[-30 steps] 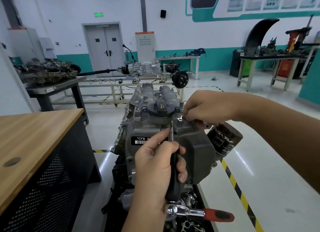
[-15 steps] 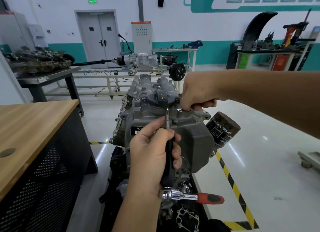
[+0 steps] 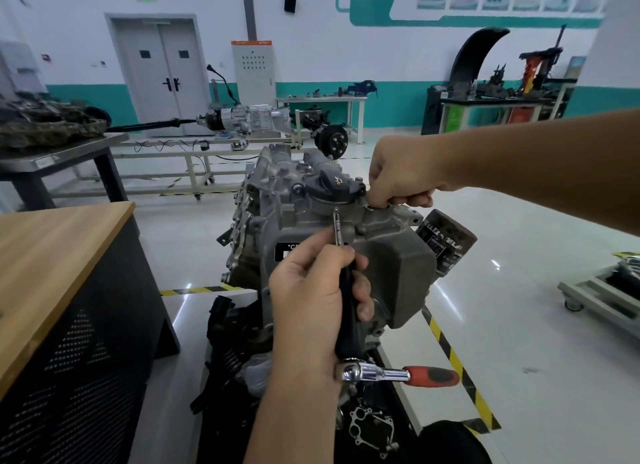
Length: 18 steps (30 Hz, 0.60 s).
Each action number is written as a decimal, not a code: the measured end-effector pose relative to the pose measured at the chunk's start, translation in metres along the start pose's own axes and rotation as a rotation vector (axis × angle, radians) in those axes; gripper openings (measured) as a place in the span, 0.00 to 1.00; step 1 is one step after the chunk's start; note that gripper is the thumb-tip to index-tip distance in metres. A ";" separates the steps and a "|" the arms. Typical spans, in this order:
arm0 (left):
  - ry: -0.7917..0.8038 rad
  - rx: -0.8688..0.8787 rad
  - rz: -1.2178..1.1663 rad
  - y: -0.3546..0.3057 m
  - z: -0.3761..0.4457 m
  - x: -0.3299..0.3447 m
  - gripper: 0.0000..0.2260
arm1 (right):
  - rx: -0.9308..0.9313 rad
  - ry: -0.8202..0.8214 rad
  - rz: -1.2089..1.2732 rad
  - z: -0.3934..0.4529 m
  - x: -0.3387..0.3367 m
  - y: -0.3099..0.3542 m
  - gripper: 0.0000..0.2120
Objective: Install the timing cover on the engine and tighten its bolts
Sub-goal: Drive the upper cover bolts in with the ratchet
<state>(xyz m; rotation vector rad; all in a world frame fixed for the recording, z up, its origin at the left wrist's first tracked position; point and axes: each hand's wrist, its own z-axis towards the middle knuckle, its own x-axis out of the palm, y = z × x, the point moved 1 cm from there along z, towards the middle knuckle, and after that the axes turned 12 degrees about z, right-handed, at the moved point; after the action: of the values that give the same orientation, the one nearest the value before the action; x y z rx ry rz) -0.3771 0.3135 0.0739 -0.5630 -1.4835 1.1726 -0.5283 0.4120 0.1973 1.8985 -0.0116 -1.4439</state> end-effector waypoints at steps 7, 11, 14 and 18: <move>-0.004 -0.014 0.005 0.003 0.001 -0.014 0.10 | -0.022 0.171 0.080 -0.011 -0.015 -0.017 0.09; -0.013 0.010 0.029 0.000 0.004 -0.015 0.08 | -0.068 0.288 0.115 -0.014 -0.013 -0.026 0.10; -0.001 0.042 0.062 -0.004 0.004 -0.013 0.09 | -0.142 0.292 0.069 -0.011 -0.012 -0.028 0.09; -0.010 0.076 0.098 -0.007 0.005 -0.011 0.11 | -0.269 0.249 0.007 -0.004 -0.015 -0.031 0.08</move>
<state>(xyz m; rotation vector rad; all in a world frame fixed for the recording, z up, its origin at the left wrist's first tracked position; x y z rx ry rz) -0.3773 0.2997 0.0757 -0.5835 -1.4265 1.3038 -0.5429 0.4428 0.1931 1.8363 0.2793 -1.1326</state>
